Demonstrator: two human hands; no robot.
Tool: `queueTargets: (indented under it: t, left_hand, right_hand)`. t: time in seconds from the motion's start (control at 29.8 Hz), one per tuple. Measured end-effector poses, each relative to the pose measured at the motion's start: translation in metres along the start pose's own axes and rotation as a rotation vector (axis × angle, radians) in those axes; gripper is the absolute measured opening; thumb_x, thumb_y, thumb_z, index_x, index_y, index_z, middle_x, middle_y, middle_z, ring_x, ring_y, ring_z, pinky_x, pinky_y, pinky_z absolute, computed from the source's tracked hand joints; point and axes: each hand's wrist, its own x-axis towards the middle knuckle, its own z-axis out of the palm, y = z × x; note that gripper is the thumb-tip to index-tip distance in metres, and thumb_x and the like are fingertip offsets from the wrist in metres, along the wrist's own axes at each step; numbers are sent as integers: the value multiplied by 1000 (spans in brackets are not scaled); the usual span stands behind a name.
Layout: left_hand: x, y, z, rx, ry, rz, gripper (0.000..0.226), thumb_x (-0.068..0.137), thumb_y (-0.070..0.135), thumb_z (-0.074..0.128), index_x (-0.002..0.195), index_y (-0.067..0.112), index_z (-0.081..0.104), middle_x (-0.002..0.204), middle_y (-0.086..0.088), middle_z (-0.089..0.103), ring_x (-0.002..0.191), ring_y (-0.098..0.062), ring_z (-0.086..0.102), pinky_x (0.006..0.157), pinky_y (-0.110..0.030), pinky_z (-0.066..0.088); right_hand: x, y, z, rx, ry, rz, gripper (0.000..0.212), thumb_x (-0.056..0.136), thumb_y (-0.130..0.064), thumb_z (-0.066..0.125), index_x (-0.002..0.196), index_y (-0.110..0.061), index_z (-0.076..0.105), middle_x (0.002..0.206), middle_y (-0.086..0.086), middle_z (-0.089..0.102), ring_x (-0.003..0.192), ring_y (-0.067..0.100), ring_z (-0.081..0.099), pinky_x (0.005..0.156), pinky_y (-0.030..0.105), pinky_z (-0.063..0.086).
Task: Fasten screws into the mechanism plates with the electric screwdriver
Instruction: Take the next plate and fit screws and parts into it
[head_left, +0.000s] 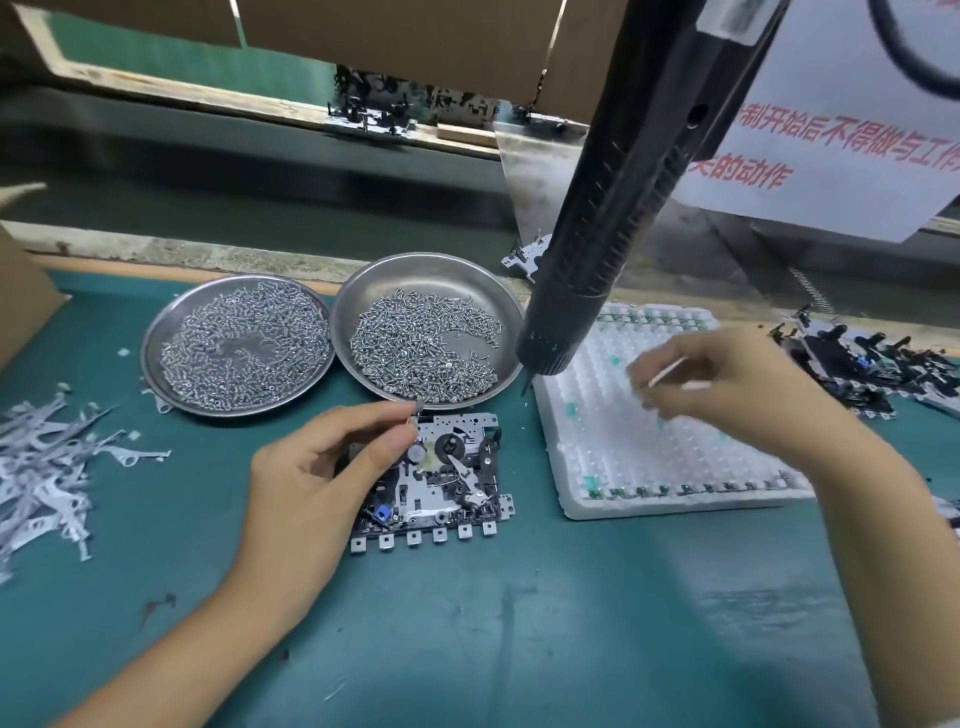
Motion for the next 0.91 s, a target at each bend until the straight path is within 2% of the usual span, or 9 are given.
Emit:
queueTargets:
  t: [0.03, 0.1, 0.17, 0.27, 0.34, 0.44, 0.57, 0.77, 0.91]
  left_hand:
    - [0, 0, 0, 10, -10, 5, 26, 69, 22, 71, 84, 42, 74, 80, 14, 73, 70, 5, 62, 69, -6, 46]
    - [-1, 0, 0, 17, -23, 11, 24, 69, 23, 71, 84, 42, 74, 81, 14, 72, 70, 5, 61, 69, -6, 46]
    - [-1, 0, 0, 16, -26, 13, 23, 68, 26, 72, 83, 42, 74, 81, 13, 72, 70, 3, 61, 68, -7, 46]
    - [0, -2, -1, 3, -44, 9, 24, 68, 24, 72, 86, 40, 74, 81, 12, 73, 73, 2, 64, 71, -9, 47]
    - [-1, -2, -2, -1, -60, 11, 26, 69, 21, 72, 90, 38, 74, 81, 11, 73, 75, 1, 65, 72, -9, 48]
    - [-2, -4, -2, -1, -77, 16, 26, 71, 17, 72, 89, 35, 73, 81, 9, 73, 74, 0, 66, 71, -10, 48]
    - [-2, -5, -4, -10, -108, 0, 23, 72, 15, 72, 91, 28, 73, 81, 7, 73, 75, -3, 68, 69, -11, 50]
    - [-2, -7, -6, -5, -158, 24, 22, 73, 18, 73, 87, 34, 74, 84, 8, 74, 78, -5, 68, 72, -14, 51]
    - [-2, -8, -6, 1, -151, 14, 18, 72, 27, 73, 87, 36, 74, 84, 8, 74, 78, -5, 68, 71, -14, 50]
  right_hand:
    - [-15, -7, 8, 135, -97, -15, 11, 72, -13, 75, 73, -24, 75, 84, 3, 75, 78, 22, 71, 79, 49, 55]
    - [-39, -23, 31, 410, -254, -66, 13, 69, -15, 78, 76, -26, 76, 88, 5, 75, 79, 15, 71, 75, 34, 57]
    - [-49, -36, 57, 597, -330, -115, 15, 67, -18, 76, 80, -25, 78, 89, 3, 75, 80, 12, 70, 74, 22, 56]
    - [-43, -44, 89, 701, -240, -147, 14, 70, -10, 74, 81, -17, 78, 90, 1, 75, 82, 11, 70, 77, 19, 54]
    - [-36, -48, 103, 743, -140, -138, 20, 73, -1, 74, 82, -18, 76, 88, 4, 75, 79, 10, 68, 76, 20, 55]
    - [-29, -53, 115, 786, -69, -137, 23, 73, 4, 75, 84, -17, 75, 89, 10, 74, 76, 11, 67, 76, 22, 55]
    - [-28, -50, 121, 822, -83, -114, 19, 74, 3, 75, 87, -11, 76, 85, 9, 75, 81, 15, 70, 80, 28, 56]
    - [-28, -49, 123, 860, -77, -113, 18, 76, 0, 74, 87, -14, 77, 83, 3, 75, 79, 11, 71, 73, 19, 55]
    - [-27, -47, 124, 861, -78, -122, 18, 76, -1, 74, 87, -14, 77, 83, 3, 75, 80, 13, 71, 75, 21, 55]
